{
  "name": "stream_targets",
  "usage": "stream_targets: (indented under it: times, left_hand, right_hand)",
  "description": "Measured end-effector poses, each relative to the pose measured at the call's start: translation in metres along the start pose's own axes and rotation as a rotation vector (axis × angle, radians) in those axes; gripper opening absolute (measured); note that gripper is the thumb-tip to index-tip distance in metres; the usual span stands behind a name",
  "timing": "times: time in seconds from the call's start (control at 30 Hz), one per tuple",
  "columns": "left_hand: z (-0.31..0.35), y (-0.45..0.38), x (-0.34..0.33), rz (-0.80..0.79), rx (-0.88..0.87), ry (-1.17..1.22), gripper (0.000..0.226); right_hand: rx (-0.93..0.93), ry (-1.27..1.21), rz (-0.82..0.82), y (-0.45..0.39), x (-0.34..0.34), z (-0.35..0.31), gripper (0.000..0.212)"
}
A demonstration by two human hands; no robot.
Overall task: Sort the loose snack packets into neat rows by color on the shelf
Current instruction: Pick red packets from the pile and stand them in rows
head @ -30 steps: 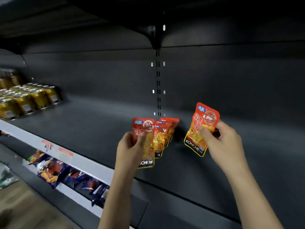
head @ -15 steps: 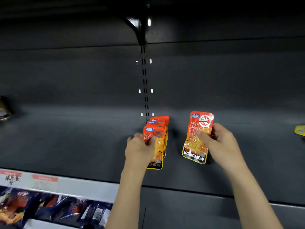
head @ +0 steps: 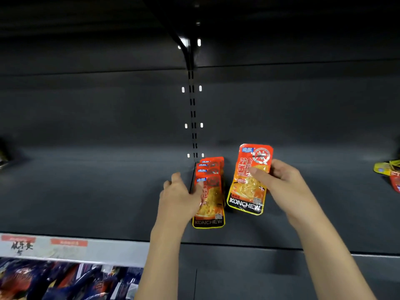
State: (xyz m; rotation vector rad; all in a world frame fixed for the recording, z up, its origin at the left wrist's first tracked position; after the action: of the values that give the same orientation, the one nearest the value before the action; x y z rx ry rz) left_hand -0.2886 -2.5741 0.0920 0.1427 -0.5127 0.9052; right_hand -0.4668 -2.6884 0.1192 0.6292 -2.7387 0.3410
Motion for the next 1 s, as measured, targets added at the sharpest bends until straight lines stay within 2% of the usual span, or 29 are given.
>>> stream_targets:
  times: [0.1, 0.27, 0.47, 0.67, 0.8, 1.0]
  left_hand:
    - [-0.01, 0.002, 0.028, 0.058, -0.018, 0.012, 0.065]
    - [-0.029, 0.013, 0.074, 0.23, -0.076, 0.038, 0.041]
    - [-0.043, 0.021, 0.097, 0.36, -0.148, 0.053, 0.021]
    - [-0.044, 0.019, 0.089, 0.324, -0.156, 0.109, 0.013]
    - [-0.04, 0.013, 0.076, 0.266, -0.158, 0.148, 0.012]
    - [-0.018, 0.005, 0.041, 0.186, -0.173, 0.244, 0.008]
  right_hand:
    - [0.018, 0.018, -0.096, 0.002, -0.02, -0.013, 0.007]
    - [0.007, 0.128, -0.231, 0.005, -0.057, -0.014, 0.01]
    - [-0.038, 0.343, -0.269, 0.007, -0.085, -0.002, 0.021]
    - [-0.017, 0.603, -0.209, 0.013, -0.085, -0.003, 0.028]
    - [-0.064, 0.61, -0.197, 0.014, -0.077, 0.0, 0.045]
    - [-0.055, 0.629, -0.011, 0.001, -0.031, 0.01, 0.033]
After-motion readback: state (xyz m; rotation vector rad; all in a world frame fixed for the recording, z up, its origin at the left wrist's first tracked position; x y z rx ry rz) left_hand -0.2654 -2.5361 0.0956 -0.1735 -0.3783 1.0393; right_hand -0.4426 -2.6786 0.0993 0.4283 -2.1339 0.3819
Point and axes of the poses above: each hand's wrist, its own y-axis away from the middle knuckle, its own x-axis out of the back of the hand, z = x × y, the point moved 4 cm from there along -y, towards the middle knuckle, and after that the axes turned 14 degrees about y, right-handed, at the moved point
